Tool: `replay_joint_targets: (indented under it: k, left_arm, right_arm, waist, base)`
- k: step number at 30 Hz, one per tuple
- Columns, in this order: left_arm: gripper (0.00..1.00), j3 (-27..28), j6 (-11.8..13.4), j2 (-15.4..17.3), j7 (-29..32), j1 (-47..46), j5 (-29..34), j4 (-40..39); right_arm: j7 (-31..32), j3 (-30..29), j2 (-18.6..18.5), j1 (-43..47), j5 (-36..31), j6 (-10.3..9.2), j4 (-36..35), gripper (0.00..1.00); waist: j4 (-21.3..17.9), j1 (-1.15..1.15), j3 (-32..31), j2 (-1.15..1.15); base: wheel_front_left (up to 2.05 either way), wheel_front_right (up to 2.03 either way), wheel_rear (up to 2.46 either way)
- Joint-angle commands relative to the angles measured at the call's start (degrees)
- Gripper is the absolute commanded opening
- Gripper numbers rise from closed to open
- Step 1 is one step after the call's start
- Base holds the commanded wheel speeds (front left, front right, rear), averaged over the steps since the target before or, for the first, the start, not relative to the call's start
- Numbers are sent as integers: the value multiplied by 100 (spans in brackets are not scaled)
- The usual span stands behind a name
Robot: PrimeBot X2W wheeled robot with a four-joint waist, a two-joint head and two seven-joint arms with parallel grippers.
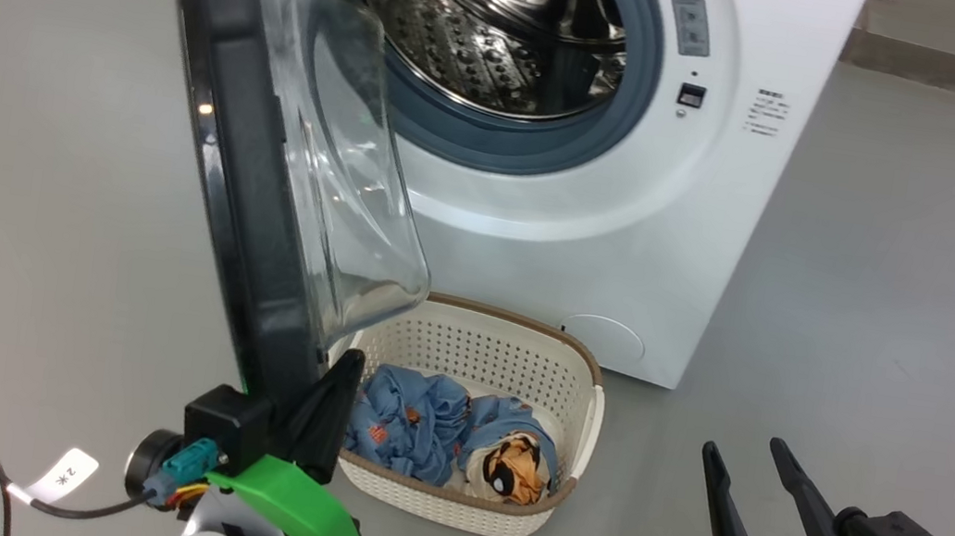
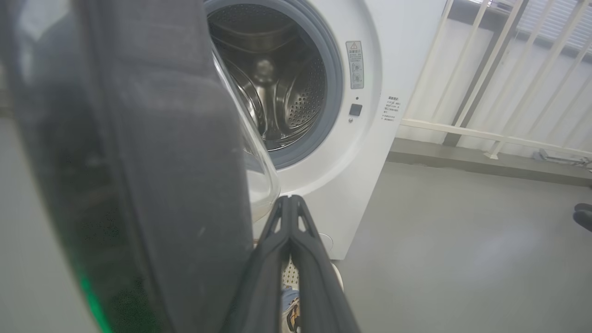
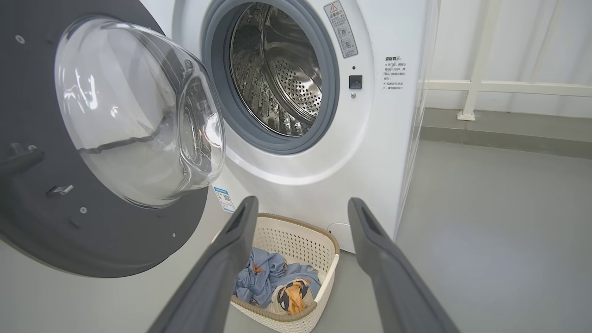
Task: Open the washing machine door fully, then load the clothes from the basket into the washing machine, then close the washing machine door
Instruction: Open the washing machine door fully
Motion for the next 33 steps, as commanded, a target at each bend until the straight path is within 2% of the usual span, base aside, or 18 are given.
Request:
replay_joint_targets:
  k: [1,17,33]
  left_arm:
    - [0,303,138,230,26,-100,-73,-123]
    - [0,482,295,414,30,30,-206,-250]
    - [0,1331,490,832,-117,84,-577,-284]
  right_arm:
    - [-55,162,-13,-22,80,9,-118,100]
    - [-57,192,-12,-62,84,9,-98,100]
    - [106,198,-12,-181,-99,9,-252,100]
  waist:
    - [160,0,-49,0]
    - [567,0,21,0]
    - [630,0,408,0]
  base:
    - [0,0,0]
    - [0,0,0]
    - [0,0,0]
